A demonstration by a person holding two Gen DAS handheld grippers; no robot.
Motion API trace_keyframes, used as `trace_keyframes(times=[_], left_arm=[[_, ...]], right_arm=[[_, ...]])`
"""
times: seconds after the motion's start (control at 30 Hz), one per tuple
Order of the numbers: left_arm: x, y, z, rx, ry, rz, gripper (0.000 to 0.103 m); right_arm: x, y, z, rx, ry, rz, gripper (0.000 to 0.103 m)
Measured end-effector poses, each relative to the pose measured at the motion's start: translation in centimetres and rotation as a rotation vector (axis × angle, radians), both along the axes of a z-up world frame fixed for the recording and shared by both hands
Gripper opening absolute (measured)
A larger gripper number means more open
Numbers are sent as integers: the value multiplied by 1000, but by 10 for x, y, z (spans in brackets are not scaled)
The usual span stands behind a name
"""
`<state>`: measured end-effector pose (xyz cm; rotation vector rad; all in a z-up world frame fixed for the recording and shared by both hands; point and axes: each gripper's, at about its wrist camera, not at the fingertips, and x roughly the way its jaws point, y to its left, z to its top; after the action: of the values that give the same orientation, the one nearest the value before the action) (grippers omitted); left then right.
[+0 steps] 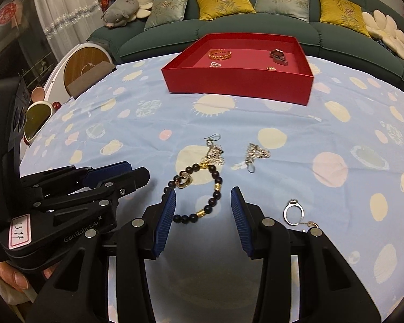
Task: Organize jewelry
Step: 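Lower the left tool over the dark bead bracelet while the right tool moves to a gold hoop earring, then close the left tool on the dark bead bracelet while the right tool grasps the gold hoop earring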
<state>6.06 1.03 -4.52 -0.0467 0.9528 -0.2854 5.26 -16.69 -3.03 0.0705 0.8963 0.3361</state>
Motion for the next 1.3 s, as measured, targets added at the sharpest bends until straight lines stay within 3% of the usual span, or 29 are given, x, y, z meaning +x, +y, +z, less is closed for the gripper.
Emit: trace_keyframes(times=[0.43,0.5,0.6,0.87,1.13,1.2,1.23,1.3], left_arm=[[0,28,7,-46,3,38,25],[-1,28,8,-54,4,33,25],[0,23,9,-70,13,14,25],[2,-13,3,-124,53,-79,27],[9,-44,-15,-81,65,-114,27],[8,-46,-16,-62,51,-115,20],[9,-47,-17,-60,54,-124,5],[7,-47,-17,-58,49,-132,6]], right_arm=[[27,27,-21,-14,28,35,31],[27,28,-21,-7,21,42,15],[25,27,-17,-16,11,39,14],[7,-25,14,41,-31,-64,14],[-4,-69,17,58,-29,-159,14],[-6,-69,17,52,-34,-157,14],[-6,-70,18,55,-35,-155,13],[-7,-72,19,57,-39,-158,14]])
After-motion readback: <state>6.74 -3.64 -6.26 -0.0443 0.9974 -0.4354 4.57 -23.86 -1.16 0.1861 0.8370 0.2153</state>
